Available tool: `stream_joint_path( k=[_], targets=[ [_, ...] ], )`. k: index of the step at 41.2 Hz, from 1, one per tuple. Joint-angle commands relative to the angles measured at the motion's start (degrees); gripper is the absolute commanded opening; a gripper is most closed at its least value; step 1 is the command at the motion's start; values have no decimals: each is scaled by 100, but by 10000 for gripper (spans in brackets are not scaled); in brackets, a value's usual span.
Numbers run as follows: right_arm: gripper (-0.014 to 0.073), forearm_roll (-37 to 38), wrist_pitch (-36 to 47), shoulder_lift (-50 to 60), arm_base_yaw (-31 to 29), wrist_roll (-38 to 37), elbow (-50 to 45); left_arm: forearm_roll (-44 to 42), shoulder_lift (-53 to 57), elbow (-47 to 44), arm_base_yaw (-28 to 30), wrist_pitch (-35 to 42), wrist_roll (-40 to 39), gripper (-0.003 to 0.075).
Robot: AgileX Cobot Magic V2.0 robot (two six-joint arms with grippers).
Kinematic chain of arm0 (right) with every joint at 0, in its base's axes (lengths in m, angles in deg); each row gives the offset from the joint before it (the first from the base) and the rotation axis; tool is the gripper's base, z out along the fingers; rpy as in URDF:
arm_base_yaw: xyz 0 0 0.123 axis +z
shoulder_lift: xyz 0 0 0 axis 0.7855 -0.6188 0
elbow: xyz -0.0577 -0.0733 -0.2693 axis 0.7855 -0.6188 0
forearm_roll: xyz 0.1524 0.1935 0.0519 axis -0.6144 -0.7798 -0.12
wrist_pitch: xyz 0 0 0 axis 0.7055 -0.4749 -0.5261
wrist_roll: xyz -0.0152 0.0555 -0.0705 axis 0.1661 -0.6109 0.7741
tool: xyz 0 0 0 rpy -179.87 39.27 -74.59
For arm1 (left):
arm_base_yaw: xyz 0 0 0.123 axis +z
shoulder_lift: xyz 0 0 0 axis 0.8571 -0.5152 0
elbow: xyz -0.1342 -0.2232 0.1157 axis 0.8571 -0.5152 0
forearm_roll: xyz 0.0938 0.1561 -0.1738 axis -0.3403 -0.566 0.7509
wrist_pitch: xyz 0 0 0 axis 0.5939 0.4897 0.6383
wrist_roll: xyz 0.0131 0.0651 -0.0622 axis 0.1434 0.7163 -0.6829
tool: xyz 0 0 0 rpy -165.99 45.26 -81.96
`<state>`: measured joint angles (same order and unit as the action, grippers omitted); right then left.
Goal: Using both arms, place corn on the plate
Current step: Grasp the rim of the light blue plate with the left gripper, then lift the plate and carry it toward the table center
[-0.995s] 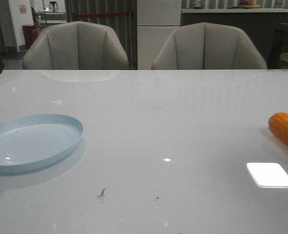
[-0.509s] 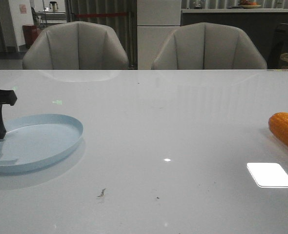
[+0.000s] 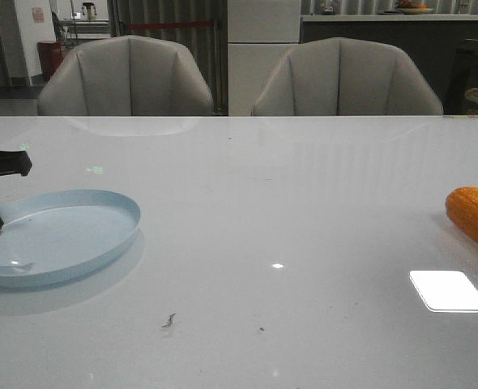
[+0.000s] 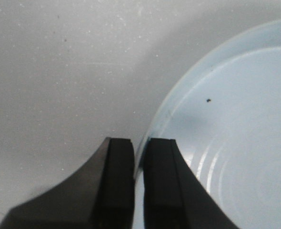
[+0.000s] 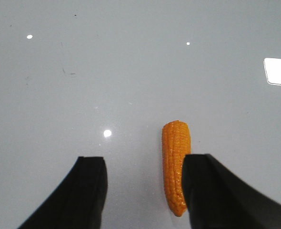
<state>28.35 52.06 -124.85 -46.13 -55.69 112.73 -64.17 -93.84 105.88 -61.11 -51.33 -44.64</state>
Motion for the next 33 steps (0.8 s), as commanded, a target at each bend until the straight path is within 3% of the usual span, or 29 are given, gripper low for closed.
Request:
stream_joint_path(
  k=[1, 7, 19, 33],
  targets=[
    [467, 1, 394, 25, 2, 40, 195, 63, 272, 245, 4, -159, -39, 102],
    [467, 1, 381, 25, 2, 40, 195, 179, 283, 790, -6, -666, -39, 102],
    [467, 1, 304, 25, 2, 40, 190, 1493, 283, 2194, -121, -1842, -39, 102],
    [467, 1, 234, 25, 2, 40, 190, 2010, 271, 2675, -1093, -2197, -39, 102]
  ],
)
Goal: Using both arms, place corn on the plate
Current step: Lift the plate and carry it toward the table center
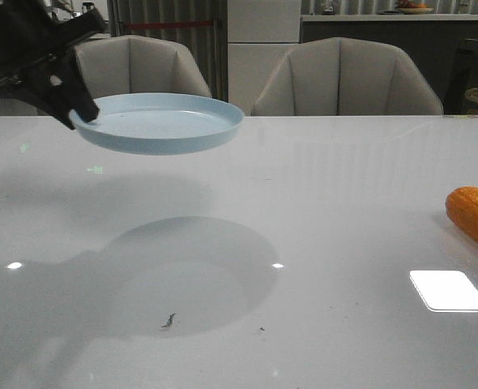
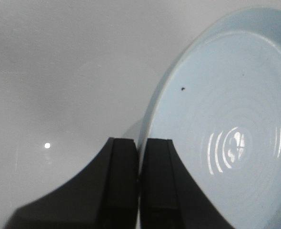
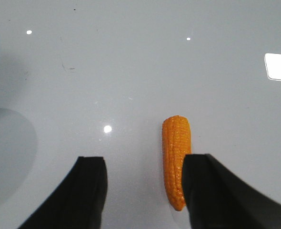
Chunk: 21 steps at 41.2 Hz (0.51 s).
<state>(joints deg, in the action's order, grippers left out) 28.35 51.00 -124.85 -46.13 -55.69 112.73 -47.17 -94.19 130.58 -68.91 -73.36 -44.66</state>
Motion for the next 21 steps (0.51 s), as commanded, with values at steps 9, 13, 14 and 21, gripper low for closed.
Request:
stream_joint_path(
  k=[9, 13, 14, 21],
  targets=[
    [467, 1, 292, 25, 2, 40, 190, 275, 24, 205, -1064, 232, -37, 102],
    [467, 1, 292, 25, 2, 40, 190, 275, -252, 205, -1389, 304, -37, 104],
    [467, 1, 292, 25, 2, 40, 190, 275, -330, 205, -1462, 292, -37, 106],
    [467, 1, 280, 25, 2, 40, 190, 158, -669, 220, -1711, 263, 48, 108]
  ],
)
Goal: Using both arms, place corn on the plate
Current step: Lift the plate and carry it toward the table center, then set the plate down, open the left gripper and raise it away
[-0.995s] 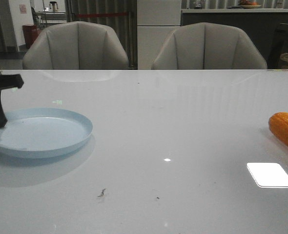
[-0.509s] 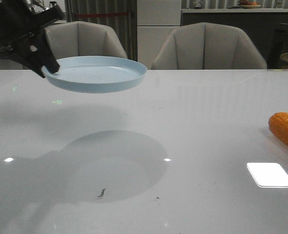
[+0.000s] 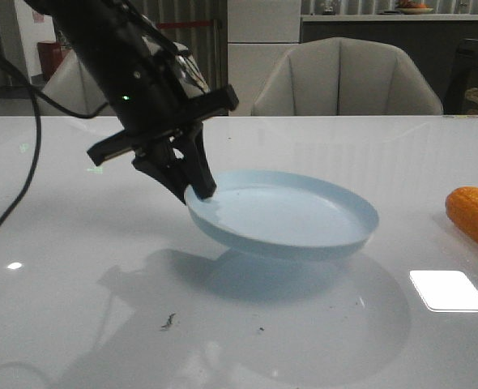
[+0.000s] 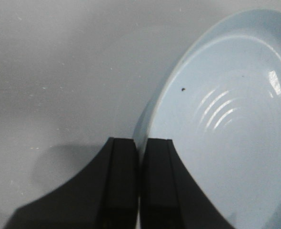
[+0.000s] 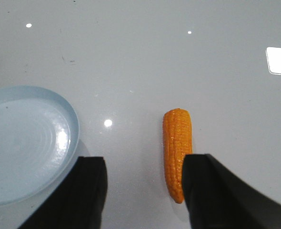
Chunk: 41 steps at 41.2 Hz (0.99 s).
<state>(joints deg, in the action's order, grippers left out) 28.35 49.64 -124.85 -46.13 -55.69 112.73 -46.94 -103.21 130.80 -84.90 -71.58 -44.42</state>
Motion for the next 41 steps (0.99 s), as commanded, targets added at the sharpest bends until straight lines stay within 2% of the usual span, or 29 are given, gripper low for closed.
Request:
stream_joint_path(
  k=[1, 11, 14, 18, 24, 27, 34, 38, 41],
  targets=[
    [467, 1, 416, 25, 2, 40, 190, 94, 208, 210, -125, 85, 24, 108],
    [467, 1, 382, 25, 2, 40, 190, -750, 170, 210, -137, 109, 35, 111],
    [467, 1, 382, 25, 2, 40, 190, -813, 170, 210, -137, 109, 161, 136],
    [467, 1, 382, 25, 2, 40, 190, -822, 147, 210, -137, 124, 259, 206],
    [467, 1, 382, 25, 2, 40, 190, -946, 147, 224, -137, 148, 504, 368],
    [467, 1, 382, 25, 2, 40, 190, -957, 147, 234, -137, 148, 514, 423],
    [467, 1, 388, 25, 2, 40, 190, -991, 160, 610, -137, -299, 529, 427],
    [467, 1, 382, 25, 2, 40, 190, -1078, 160, 1095, -137, -968, 965, 427],
    [467, 1, 382, 25, 2, 40, 190, -1235, 160, 1453, -137, -1159, 1080, 427]
  ],
)
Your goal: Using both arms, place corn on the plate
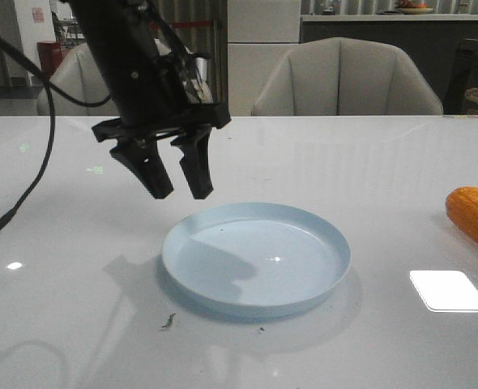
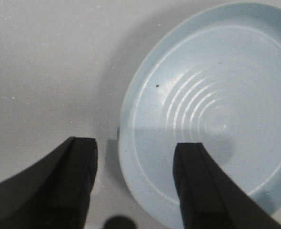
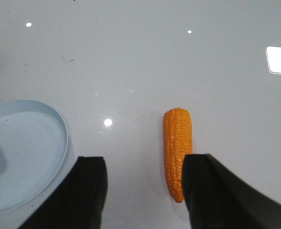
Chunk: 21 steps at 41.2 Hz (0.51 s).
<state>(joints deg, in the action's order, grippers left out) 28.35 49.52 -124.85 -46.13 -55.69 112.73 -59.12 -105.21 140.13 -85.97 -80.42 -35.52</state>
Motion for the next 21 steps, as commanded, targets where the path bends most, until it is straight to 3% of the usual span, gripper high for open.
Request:
stream_joint_path(
  k=[1, 10, 16, 21],
  targets=[
    [467, 1, 389, 25, 2, 40, 190, -99, 360, 659, -30, -275, 164, 427],
    [467, 6, 284, 25, 2, 40, 190, -520, 810, 1063, 62, 593, -297, 423],
    [467, 11, 181, 25, 2, 40, 190, -1511, 1382, 1044, 82, 1042, -416, 408],
    [467, 10, 160, 25, 2, 40, 190, -2463, 1969, 893, 314, 1311, -1093, 391]
  ],
)
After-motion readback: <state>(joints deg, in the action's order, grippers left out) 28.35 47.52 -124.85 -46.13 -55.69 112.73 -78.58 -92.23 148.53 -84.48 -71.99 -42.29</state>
